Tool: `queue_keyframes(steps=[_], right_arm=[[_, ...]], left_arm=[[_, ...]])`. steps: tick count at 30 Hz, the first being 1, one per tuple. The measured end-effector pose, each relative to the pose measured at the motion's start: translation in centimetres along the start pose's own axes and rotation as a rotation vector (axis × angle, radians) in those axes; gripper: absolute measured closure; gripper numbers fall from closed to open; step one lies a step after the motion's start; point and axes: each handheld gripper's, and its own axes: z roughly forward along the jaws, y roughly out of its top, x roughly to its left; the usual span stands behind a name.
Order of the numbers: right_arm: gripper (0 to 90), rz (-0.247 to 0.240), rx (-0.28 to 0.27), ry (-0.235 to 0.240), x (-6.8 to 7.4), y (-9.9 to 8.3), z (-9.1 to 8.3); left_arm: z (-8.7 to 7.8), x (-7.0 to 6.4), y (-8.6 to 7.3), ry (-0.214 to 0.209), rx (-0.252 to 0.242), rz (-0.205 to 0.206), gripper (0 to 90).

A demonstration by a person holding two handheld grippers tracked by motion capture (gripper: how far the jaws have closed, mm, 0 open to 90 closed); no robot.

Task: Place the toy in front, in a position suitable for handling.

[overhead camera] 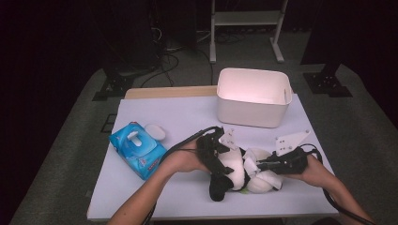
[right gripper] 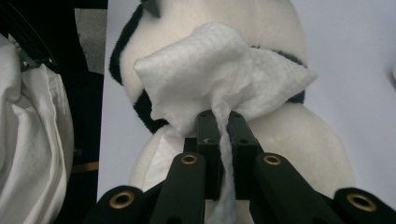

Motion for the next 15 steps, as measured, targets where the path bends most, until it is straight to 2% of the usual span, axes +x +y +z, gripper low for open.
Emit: queue_keyframes(steps=[2, 4, 9, 12, 13, 14, 15], right_arm=[[85.5, 0.004, -0.005, 0.001, 0.1, -0.2, 0.0], [85.6, 0.010, -0.013, 0.005, 0.3, -0.3, 0.1], [84.9, -0.019, 0.005, 0.006, 0.7, 0.2, 0.4], [79.9, -0.032, 0.002, 0.008, 0.9, 0.9, 0.1], [74.4, -0.048, 0.005, -0.004, 1.1, 1.4, -0.1], [74.4, -0.048, 0.005, -0.004, 1.1, 1.4, -0.1], [70.4, -0.067, 0.007, -0.016, 1.2, 1.9, -0.6]], left_arm=[[0.1, 0.3, 0.2, 0.001, 0.007, -0.007, 21.8], [0.1, 0.5, 0.2, -0.015, 0.018, -0.014, 21.8], [0.3, 0.2, -0.7, -0.046, 0.002, -0.031, 21.9], [0.2, -0.2, -1.1, -0.044, -0.008, -0.037, 21.8], [0.1, -0.2, -1.2, -0.046, -0.005, -0.036, 21.8], [0.1, -0.3, -1.3, -0.047, -0.003, -0.034, 21.8], [0.0, -0.3, -1.3, -0.047, 0.001, -0.027, 21.7]])
